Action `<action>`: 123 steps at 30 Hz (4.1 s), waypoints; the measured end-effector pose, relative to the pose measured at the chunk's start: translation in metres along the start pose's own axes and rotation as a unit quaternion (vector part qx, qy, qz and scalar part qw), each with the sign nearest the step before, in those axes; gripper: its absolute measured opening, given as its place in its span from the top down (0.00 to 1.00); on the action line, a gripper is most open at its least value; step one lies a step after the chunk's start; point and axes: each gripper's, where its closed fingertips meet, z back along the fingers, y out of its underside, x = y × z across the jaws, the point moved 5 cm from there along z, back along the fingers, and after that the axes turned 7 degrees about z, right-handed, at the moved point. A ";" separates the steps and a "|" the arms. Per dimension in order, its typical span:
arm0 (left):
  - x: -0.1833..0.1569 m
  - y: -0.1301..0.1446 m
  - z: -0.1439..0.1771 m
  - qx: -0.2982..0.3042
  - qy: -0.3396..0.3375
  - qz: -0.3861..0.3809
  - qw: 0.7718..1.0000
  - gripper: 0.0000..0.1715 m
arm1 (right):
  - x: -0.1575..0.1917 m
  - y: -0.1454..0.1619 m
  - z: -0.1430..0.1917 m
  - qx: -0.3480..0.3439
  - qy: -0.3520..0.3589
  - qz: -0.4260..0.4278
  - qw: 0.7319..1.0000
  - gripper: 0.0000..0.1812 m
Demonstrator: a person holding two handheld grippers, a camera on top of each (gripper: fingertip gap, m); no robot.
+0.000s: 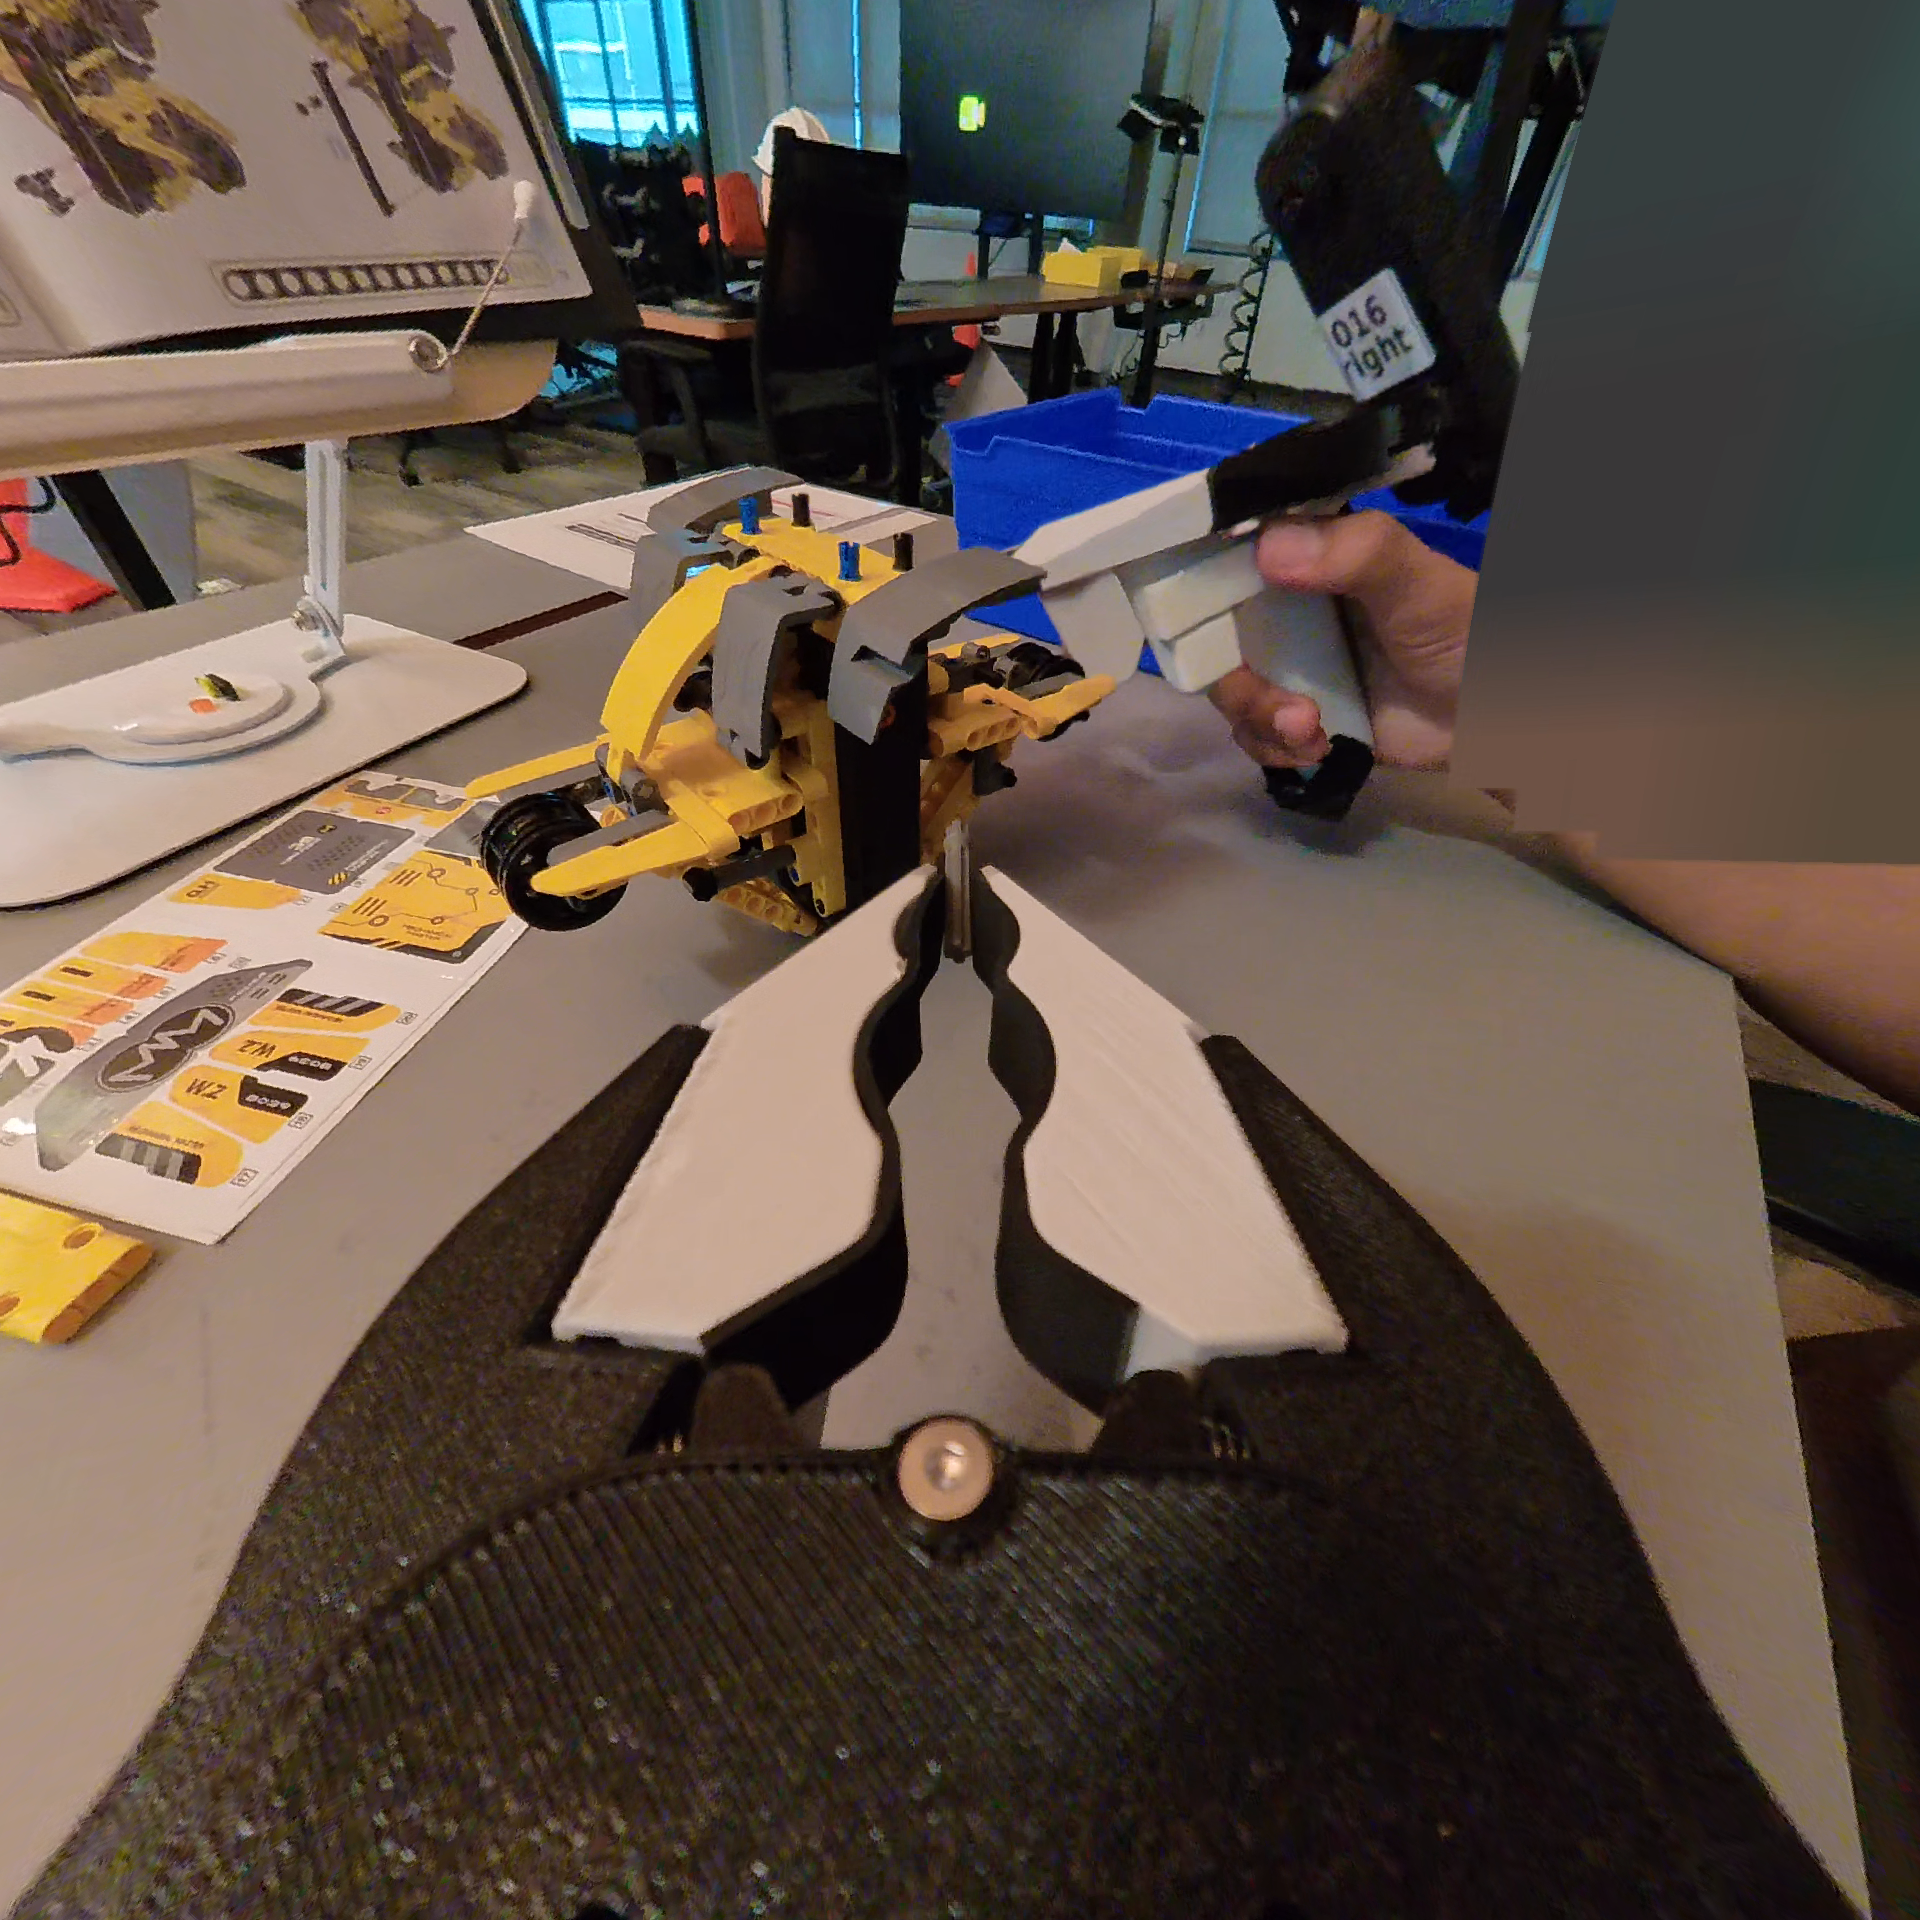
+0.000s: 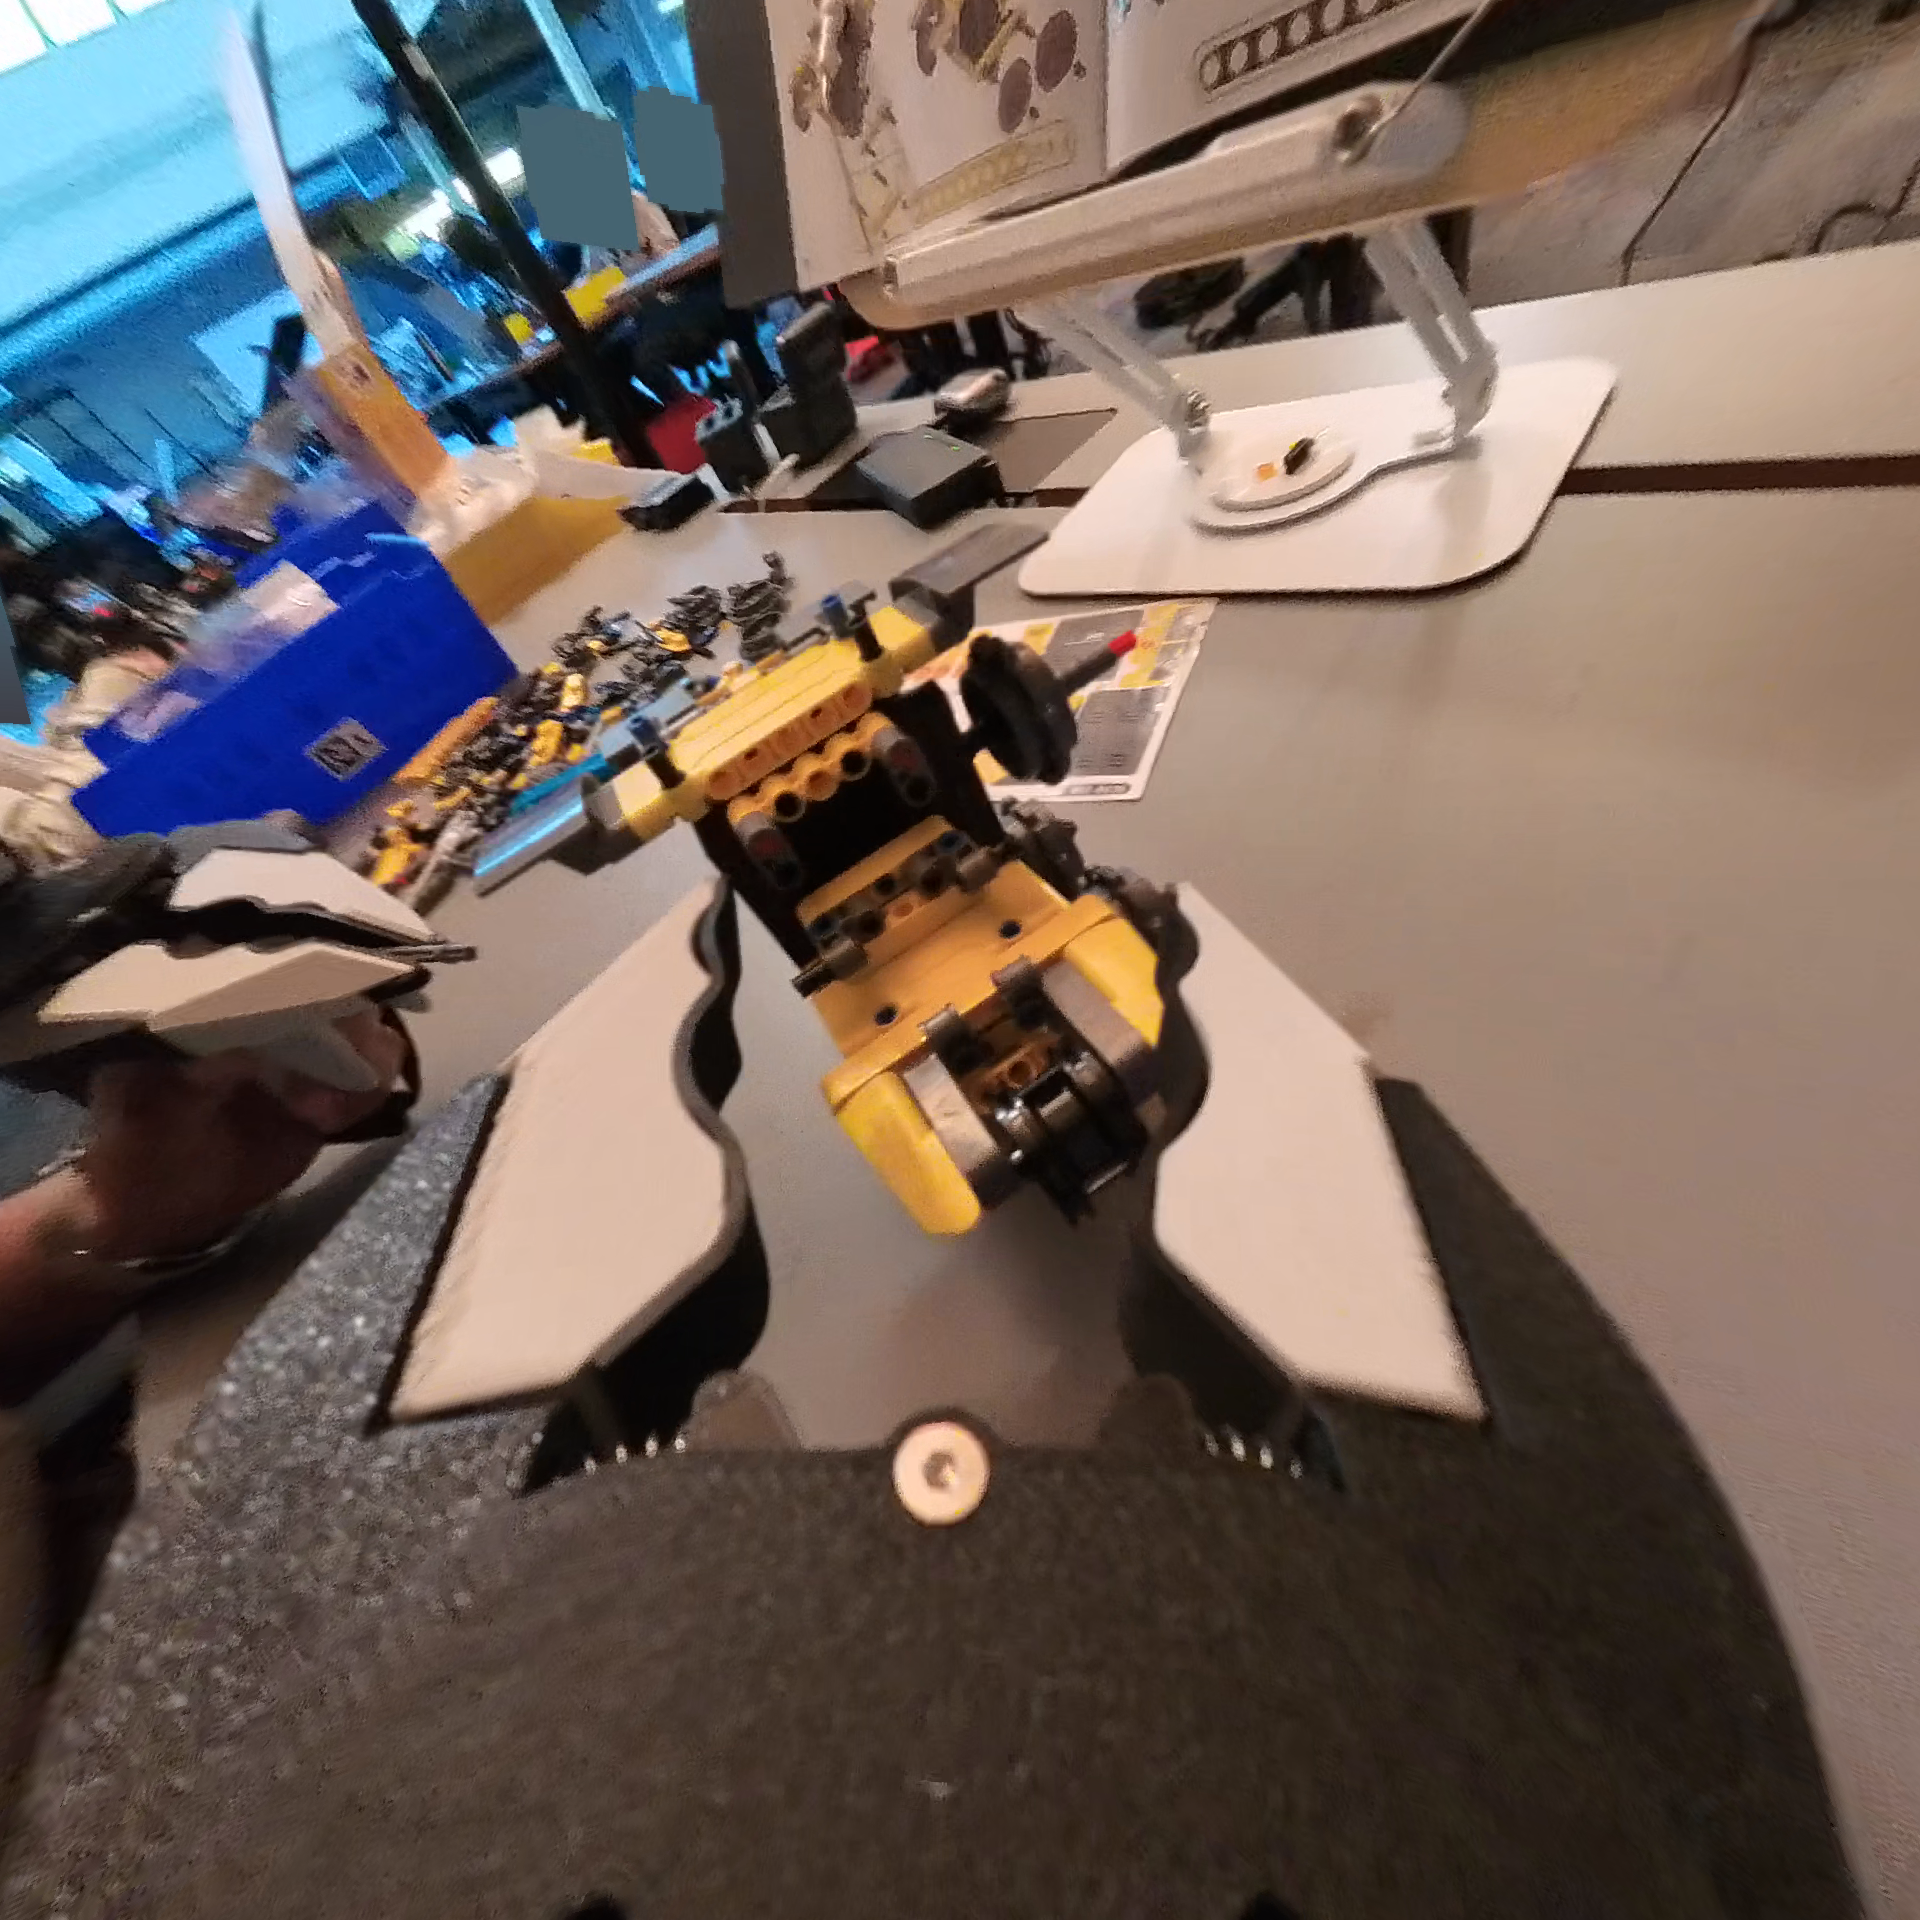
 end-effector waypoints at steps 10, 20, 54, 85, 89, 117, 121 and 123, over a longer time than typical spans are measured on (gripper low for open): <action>0.002 0.004 -0.003 0.010 -0.005 -0.002 1.000 0.98 | 0.014 0.014 0.007 0.030 0.027 0.017 0.999 0.55; 0.016 -0.007 -0.006 -0.008 0.022 0.063 0.998 0.98 | 0.052 0.019 0.018 0.059 -0.013 -0.029 0.998 0.62; 0.048 -0.010 -0.051 0.017 0.066 0.014 0.998 0.99 | -0.002 -0.007 0.002 -0.059 0.004 -0.033 0.998 0.57; 0.048 -0.009 -0.054 0.027 0.048 0.002 0.998 0.99 | 0.003 -0.001 -0.012 0.000 0.103 0.149 0.983 0.86; 0.045 -0.008 -0.054 0.028 0.045 -0.014 0.998 0.99 | 0.003 -0.001 -0.014 0.001 0.107 0.155 0.982 0.90; 0.044 -0.008 -0.056 0.021 0.034 -0.044 0.998 0.99 | 0.004 -0.001 -0.015 0.000 0.102 0.148 0.984 0.89; 0.044 -0.008 -0.056 0.021 0.034 -0.042 0.998 0.99 | 0.003 -0.003 -0.006 -0.003 0.106 0.149 0.983 0.78; 0.044 -0.008 -0.056 0.021 0.034 -0.041 0.998 0.99 | 0.000 -0.004 0.005 -0.011 0.110 0.140 0.984 0.77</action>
